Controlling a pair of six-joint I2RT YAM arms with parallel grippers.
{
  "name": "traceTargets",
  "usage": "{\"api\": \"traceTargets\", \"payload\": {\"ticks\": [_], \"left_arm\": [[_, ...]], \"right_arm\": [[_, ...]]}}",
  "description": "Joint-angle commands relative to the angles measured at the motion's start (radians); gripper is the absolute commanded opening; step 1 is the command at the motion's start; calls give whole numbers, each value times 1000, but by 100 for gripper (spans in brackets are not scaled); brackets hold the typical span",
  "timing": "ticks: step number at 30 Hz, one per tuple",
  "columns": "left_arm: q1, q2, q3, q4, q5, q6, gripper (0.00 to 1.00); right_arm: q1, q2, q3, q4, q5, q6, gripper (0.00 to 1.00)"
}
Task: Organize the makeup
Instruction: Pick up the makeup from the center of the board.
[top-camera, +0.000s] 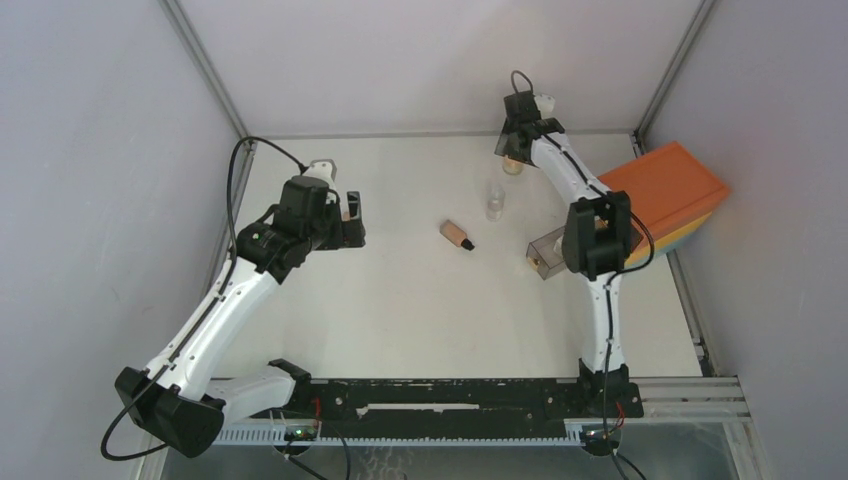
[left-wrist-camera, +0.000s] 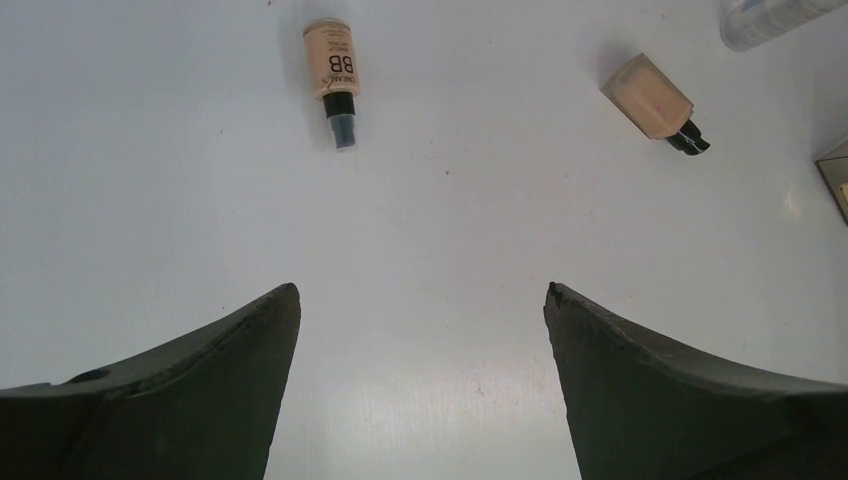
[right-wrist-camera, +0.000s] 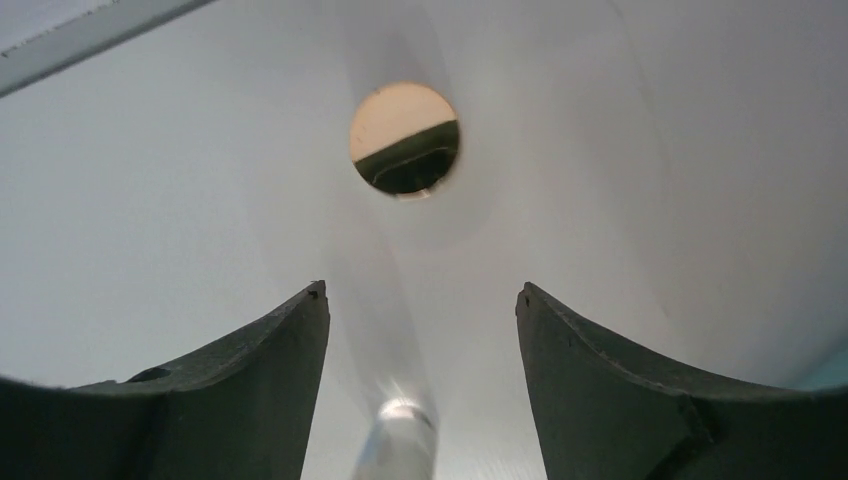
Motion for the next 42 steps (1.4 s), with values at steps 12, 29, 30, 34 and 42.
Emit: {"api": "traceTargets", "payload": {"ticks": [12,29,30,34,42], "left_arm": [[36,-13,32,74,-69,97,95],[76,20,28,90,-79,127,96],[78,20,28,90,-80,127,96],[86,25,27,94,-78,130,95],[97,46,30,105,-61,134,96]], "right_arm": [[-45,355,464,-121,-38,-54,86],[-61,443,523,-32,-81,-96,81],[-61,450,534,-28,-82,-99,81],[-66,470,548,-18,-84,-104,78],[-67,461,534,-3,-73,-105,63]]}}
